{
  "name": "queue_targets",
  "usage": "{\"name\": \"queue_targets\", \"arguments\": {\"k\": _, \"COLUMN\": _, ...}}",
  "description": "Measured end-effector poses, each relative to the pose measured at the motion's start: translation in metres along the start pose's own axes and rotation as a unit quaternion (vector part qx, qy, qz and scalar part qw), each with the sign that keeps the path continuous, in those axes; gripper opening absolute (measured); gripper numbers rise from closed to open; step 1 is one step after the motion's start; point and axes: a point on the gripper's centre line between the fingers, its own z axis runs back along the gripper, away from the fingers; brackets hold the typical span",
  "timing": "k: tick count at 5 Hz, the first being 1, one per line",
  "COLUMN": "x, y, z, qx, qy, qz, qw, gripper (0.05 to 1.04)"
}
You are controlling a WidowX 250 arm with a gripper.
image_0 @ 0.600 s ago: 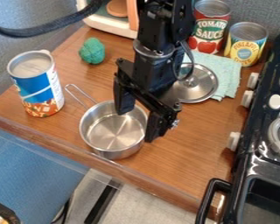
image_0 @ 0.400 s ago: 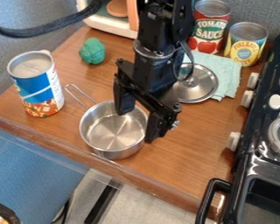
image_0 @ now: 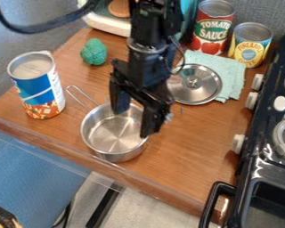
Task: Put the blue object inside the silver pot
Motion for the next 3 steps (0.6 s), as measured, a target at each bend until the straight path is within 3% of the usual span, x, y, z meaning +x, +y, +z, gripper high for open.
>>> {"name": "queue_targets", "arguments": {"k": 1, "x": 0.017, "y": 0.023, "z": 0.017, "qx": 0.002, "qy": -0.025, "qz": 0.023, "qw": 0.9994, "gripper": 1.001}}
{"name": "queue_targets", "arguments": {"k": 2, "x": 0.042, "y": 0.069, "z": 0.034, "qx": 0.004, "qy": -0.066, "qz": 0.063, "qw": 0.9958, "gripper": 1.001}}
{"name": "queue_targets", "arguments": {"k": 3, "x": 0.056, "y": 0.118, "z": 0.034, "qx": 0.005, "qy": -0.067, "qz": 0.106, "qw": 0.9921, "gripper": 1.001}}
